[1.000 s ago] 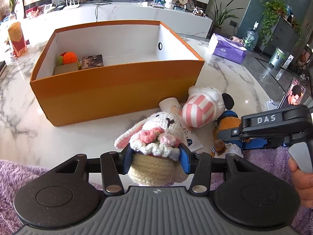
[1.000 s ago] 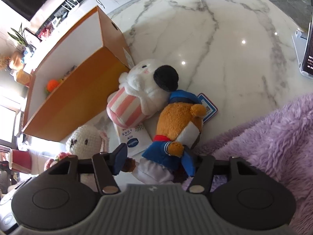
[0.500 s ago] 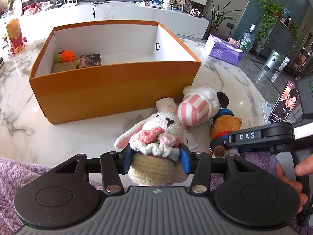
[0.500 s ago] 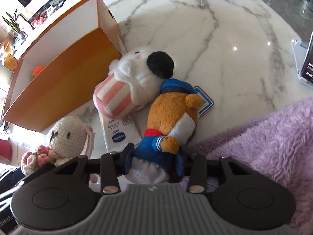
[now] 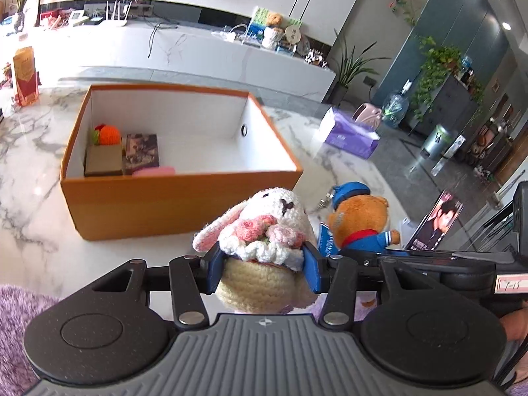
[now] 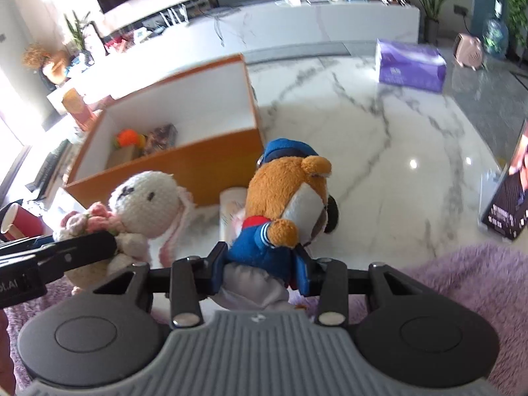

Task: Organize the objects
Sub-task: 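Lift the bunny and bear plush and carry them toward the orange box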

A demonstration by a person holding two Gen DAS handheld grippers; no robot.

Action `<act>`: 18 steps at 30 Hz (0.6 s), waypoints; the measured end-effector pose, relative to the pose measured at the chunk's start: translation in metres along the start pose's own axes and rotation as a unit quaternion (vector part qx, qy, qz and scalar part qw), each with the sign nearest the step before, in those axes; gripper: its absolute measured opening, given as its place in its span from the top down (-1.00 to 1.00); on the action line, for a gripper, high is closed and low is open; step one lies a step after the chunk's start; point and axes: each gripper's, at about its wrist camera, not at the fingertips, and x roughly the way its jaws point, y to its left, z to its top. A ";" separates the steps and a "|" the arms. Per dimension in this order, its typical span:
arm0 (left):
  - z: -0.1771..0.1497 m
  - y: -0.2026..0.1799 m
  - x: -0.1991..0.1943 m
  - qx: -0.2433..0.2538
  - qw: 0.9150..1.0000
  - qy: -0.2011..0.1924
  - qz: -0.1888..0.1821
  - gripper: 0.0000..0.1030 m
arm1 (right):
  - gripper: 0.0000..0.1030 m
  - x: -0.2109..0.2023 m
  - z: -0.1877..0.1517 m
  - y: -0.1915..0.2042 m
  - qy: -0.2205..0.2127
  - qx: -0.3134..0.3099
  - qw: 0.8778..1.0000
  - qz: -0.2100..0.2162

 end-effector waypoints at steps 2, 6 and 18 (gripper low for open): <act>0.009 -0.003 -0.006 0.006 1.000 -0.015 0.000 -0.09 | 0.16 -0.005 0.008 0.007 -0.020 -0.023 0.999 0.013; 0.033 -0.002 -0.011 0.007 0.999 -0.041 0.000 -0.09 | 0.16 -0.011 0.029 0.020 -0.055 -0.064 0.996 0.041; 0.099 0.028 0.029 -0.026 0.995 -0.090 0.037 -0.09 | 0.16 0.019 0.120 0.058 -0.090 -0.126 0.983 0.099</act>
